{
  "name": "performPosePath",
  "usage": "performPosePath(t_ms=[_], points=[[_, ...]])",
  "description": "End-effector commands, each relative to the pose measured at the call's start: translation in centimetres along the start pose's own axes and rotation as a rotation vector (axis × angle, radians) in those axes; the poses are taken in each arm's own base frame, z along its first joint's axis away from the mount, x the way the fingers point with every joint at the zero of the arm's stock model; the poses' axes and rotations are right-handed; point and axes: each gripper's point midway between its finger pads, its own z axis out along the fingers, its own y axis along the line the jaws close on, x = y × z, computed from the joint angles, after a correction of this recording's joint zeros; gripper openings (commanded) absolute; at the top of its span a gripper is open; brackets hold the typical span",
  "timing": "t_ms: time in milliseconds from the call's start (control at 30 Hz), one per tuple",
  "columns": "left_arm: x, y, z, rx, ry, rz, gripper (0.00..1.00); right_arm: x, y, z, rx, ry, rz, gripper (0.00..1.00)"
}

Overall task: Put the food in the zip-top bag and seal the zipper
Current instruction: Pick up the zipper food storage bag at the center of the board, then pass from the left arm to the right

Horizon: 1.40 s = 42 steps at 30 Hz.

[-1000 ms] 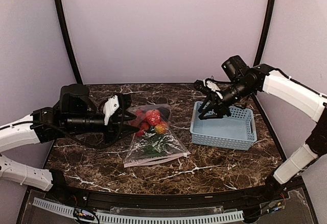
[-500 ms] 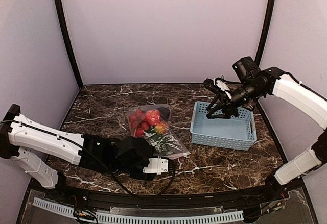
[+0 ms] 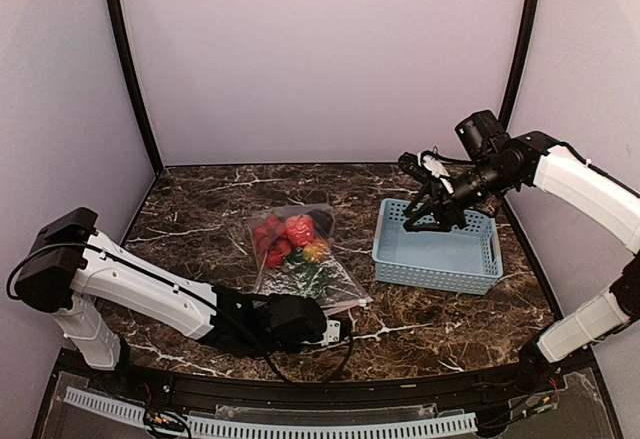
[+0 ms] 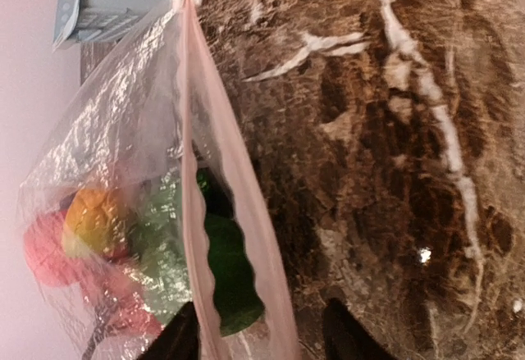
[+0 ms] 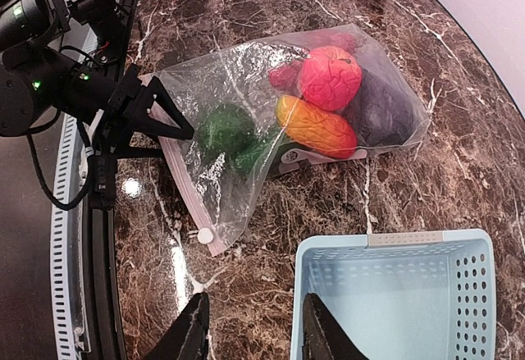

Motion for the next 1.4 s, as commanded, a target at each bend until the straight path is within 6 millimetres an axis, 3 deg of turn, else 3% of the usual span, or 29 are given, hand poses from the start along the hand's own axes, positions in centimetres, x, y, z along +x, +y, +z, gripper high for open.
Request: performPosePath(t_ms=[0, 100, 233, 400, 567, 667, 700, 833, 933, 1033, 1133, 1233, 1367], points=[[-0.5, 4.2, -0.6, -0.204, 0.038, -0.025, 0.39, -0.1, 0.1, -0.1, -0.003, -0.018, 0.005, 0.37], [-0.2, 5.7, -1.1, -0.281, 0.042, -0.026, 0.20, -0.2, 0.0, 0.0, -0.002, -0.021, 0.006, 0.37], [0.1, 7.2, -1.8, -0.291, 0.027, -0.106, 0.03, -0.5, 0.1, 0.0, -0.025, -0.034, 0.013, 0.37], [-0.2, 10.4, -4.4, -0.272, -0.046, -0.230, 0.01, -1.0, 1.5, -0.1, -0.101, -0.051, -0.003, 0.39], [-1.3, 14.6, -8.2, -0.232, -0.160, -0.341, 0.01, -1.8, 3.4, -0.5, -0.216, -0.085, -0.014, 0.74], [-1.2, 16.3, -9.2, -0.212, -0.188, -0.392, 0.01, -3.5, 3.2, -1.1, -0.199, -0.103, -0.054, 0.97], [-1.3, 16.7, -9.5, -0.192, -0.200, -0.402, 0.01, -4.3, 3.1, -1.4, -0.182, -0.110, -0.079, 0.98], [-1.8, 17.2, -10.0, -0.153, -0.241, -0.447, 0.01, -7.9, 3.4, -2.8, -0.106, -0.164, -0.212, 0.99], [-2.2, 17.5, -10.1, -0.144, -0.262, -0.477, 0.01, -9.3, 3.2, -1.7, -0.017, -0.137, -0.292, 0.96], [-2.5, 17.6, -10.2, -0.139, -0.274, -0.498, 0.01, -9.1, 3.0, -0.2, 0.007, -0.079, -0.338, 0.74], [-2.5, 18.1, -10.6, -0.145, -0.279, -0.518, 0.01, -8.3, 4.1, 1.0, -0.020, -0.038, -0.367, 0.59], [-2.4, 18.4, -10.9, -0.147, -0.286, -0.541, 0.01, -7.8, 5.5, 1.7, -0.039, -0.021, -0.390, 0.56], [-2.2, 18.4, -11.1, -0.145, -0.294, -0.558, 0.01, -6.7, 5.3, 2.6, -0.012, 0.028, -0.405, 0.56]])
